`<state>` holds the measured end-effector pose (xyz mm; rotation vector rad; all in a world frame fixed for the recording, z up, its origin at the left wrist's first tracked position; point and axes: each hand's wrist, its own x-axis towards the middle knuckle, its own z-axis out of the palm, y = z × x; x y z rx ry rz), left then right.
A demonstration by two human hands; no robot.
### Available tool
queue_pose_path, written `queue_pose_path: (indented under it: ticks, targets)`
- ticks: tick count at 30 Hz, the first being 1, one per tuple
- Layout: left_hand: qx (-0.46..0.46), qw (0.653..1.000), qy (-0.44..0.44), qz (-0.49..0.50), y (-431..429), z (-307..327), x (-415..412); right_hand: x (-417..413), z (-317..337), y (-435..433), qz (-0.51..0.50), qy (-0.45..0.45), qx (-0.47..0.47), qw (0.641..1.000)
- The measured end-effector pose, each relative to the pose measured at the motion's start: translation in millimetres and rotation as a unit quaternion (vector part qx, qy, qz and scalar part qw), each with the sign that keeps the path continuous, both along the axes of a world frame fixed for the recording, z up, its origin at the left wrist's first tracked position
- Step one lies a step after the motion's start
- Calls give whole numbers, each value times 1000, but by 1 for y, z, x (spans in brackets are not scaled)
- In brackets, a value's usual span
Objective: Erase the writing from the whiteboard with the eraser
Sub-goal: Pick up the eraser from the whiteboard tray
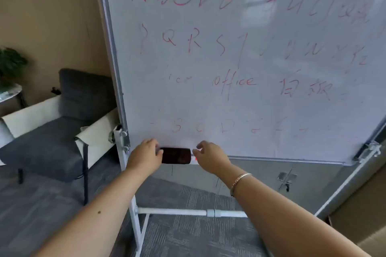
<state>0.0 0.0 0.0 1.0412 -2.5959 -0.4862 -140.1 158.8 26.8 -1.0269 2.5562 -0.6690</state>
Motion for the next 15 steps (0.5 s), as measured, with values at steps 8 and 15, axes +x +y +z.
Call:
queue_pose_path:
  ticks: [8, 15]
  targets:
    - [115, 991, -71, 13, -26, -19, -14, -6, -17, -60, -41, -85, 119, 988]
    - [209, 976, 31, 53, -15, -32, -14, -3, -15, -59, -54, -105, 59, 991]
